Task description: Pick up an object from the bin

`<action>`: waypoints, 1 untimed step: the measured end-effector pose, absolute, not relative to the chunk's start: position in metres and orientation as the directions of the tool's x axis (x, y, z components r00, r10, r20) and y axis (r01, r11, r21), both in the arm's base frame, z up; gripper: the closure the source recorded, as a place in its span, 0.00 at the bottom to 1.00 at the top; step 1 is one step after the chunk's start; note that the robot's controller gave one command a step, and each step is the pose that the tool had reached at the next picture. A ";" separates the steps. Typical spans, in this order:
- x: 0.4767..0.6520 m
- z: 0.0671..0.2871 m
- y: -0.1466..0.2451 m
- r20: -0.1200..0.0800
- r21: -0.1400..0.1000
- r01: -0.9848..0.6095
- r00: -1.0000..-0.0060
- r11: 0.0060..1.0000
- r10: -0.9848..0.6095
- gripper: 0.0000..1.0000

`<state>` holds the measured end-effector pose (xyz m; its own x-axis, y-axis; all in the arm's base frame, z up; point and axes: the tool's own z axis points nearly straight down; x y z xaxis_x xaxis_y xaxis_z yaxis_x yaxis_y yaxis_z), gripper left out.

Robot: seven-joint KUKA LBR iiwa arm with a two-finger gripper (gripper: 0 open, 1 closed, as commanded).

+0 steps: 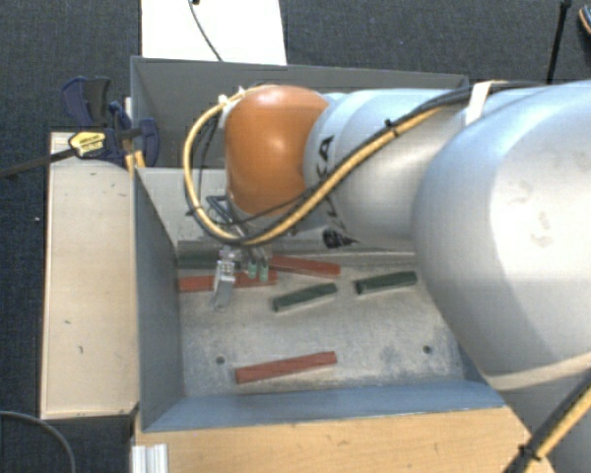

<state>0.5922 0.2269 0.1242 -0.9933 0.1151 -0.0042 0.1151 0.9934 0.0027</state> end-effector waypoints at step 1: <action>0.589 0.068 0.240 0.001 0.000 0.130 -0.991 0.991 0.130 0.00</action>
Offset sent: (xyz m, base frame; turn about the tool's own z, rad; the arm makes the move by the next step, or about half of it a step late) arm -0.0008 -0.0056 -0.0542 0.1044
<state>0.5893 0.2402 0.0680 -0.9915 0.1304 0.0012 0.1304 0.9915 0.0002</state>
